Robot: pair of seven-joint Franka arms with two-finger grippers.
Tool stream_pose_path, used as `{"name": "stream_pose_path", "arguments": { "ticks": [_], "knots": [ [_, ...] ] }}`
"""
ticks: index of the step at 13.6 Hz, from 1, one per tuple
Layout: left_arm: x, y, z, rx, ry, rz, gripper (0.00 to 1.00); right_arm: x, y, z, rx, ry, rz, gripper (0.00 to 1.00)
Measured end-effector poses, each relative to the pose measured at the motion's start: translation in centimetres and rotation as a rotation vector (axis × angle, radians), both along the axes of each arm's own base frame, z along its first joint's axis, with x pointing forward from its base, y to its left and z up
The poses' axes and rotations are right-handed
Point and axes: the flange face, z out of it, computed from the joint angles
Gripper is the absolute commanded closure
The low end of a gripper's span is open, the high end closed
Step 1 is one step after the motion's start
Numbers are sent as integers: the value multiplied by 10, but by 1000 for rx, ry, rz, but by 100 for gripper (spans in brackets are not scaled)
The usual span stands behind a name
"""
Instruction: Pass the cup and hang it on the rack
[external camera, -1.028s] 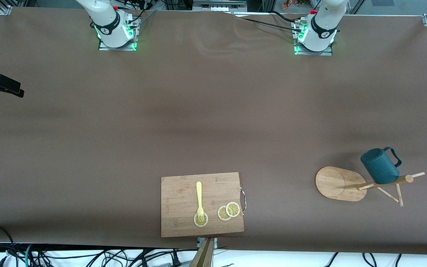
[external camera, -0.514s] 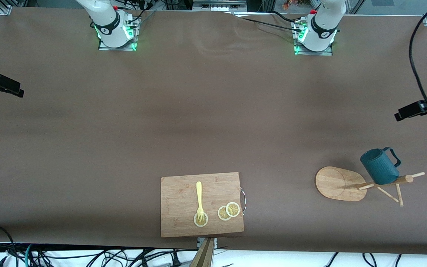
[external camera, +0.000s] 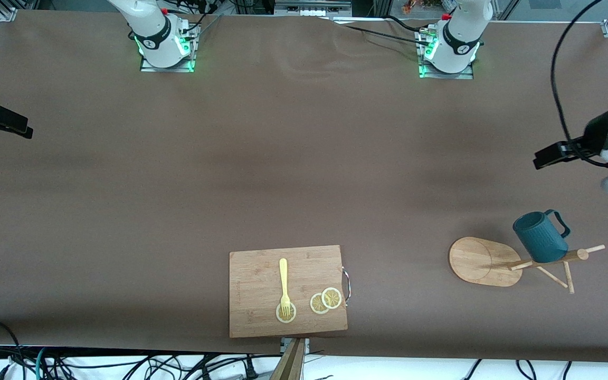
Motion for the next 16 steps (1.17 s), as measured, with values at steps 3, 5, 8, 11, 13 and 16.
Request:
{"name": "stream_pose_path", "arguments": {
  "ticks": [3, 5, 8, 11, 13, 16],
  "knots": [
    [-20, -1, -4, 28, -42, -12, 0, 0, 0, 0, 0, 0, -1, 0],
    [-36, 29, 1, 3, -53, -9, 0, 0, -1, 0, 0, 0, -2, 0],
    [-54, 45, 17, -2, -82, -9, 0, 0, -1, 0, 0, 0, -2, 0],
    [-57, 35, 23, -2, -95, -28, 0, 0, -1, 0, 0, 0, -3, 0],
    [-57, 30, 22, -2, -93, -36, 0, 0, -1, 0, 0, 0, -3, 0],
    [-56, 18, 19, -3, -78, -58, 0, 0, -2, 0, 0, 0, -3, 0]
  ]
}}
